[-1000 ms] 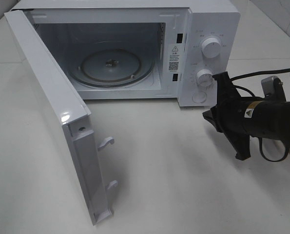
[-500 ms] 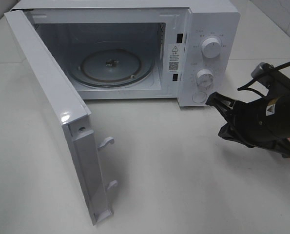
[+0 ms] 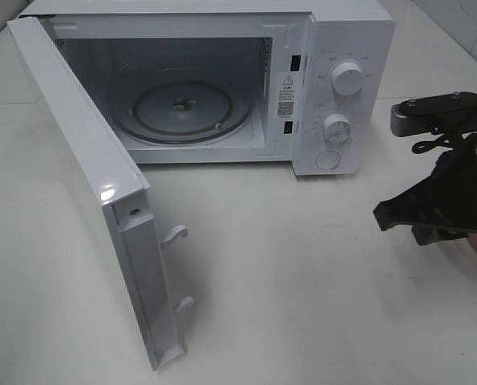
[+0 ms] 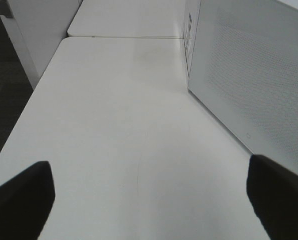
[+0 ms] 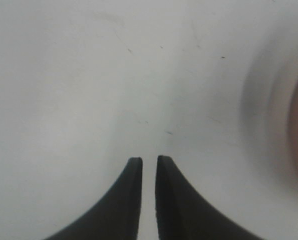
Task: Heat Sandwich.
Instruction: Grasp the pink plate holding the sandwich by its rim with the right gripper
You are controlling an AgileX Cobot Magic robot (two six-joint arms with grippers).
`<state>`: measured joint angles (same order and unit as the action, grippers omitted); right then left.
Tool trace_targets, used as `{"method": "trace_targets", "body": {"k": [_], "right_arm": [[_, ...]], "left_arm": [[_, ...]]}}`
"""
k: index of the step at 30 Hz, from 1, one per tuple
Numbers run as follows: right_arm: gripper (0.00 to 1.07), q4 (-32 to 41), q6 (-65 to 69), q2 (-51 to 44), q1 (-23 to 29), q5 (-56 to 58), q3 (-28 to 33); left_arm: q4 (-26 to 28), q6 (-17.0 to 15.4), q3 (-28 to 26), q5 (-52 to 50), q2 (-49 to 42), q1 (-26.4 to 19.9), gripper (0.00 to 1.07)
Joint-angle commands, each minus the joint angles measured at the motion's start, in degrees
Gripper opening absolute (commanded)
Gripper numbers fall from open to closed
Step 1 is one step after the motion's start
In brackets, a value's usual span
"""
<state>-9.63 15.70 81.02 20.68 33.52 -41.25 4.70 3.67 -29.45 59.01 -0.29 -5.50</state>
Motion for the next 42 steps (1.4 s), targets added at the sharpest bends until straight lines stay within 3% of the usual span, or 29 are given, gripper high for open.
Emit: {"method": "trace_targets", "body": {"k": [1, 8, 9, 11, 12, 13, 14, 18, 21, 27, 42], "right_arm": [[0.15, -3.3, -0.8, -0.6, -0.3, 4.6, -1.4], [0.28, -4.3, -3.7, -0.6, -7.2, 12.4, -6.2], [0.38, -4.2, -5.8, -0.6, -9.2, 12.4, -6.5], [0.43, -4.2, -7.0, -0.6, -10.2, 12.4, -6.8], [0.50, -4.2, -8.0, -0.6, -11.2, 12.3, -6.9], [0.66, -4.0, -9.6, -0.6, -12.8, 11.7, -7.3], [0.66, -4.0, -9.6, -0.6, -12.8, 11.7, -7.3], [0.96, -4.4, -13.2, -0.3, -17.0, 8.4, -7.5], [1.00, -4.5, -13.6, 0.2, -18.1, 7.5, -7.5], [0.97, -3.5, -12.8, 4.7, -20.7, 4.8, -7.5], [0.93, -3.2, -12.3, 16.3, -21.0, -2.6, -7.7]], "left_arm": [[0.4, 0.1, 0.0, -0.6, -1.5, 0.0, 0.98], [0.4, 0.1, 0.0, -0.6, -1.5, 0.0, 0.98], [0.4, 0.1, 0.0, -0.6, -1.5, 0.0, 0.98], [0.4, 0.1, 0.0, -0.6, -1.5, 0.0, 0.98], [0.4, 0.1, 0.0, -0.6, -1.5, 0.0, 0.98], [0.4, 0.1, 0.0, -0.6, -1.5, 0.0, 0.98], [0.4, 0.1, 0.0, -0.6, -1.5, 0.0, 0.98], [0.4, 0.1, 0.0, -0.6, -1.5, 0.0, 0.98], [0.4, 0.1, 0.0, -0.6, -1.5, 0.0, 0.98], [0.4, 0.1, 0.0, -0.6, -1.5, 0.0, 0.98], [0.4, 0.1, 0.0, -0.6, -1.5, 0.0, 0.98]]}}
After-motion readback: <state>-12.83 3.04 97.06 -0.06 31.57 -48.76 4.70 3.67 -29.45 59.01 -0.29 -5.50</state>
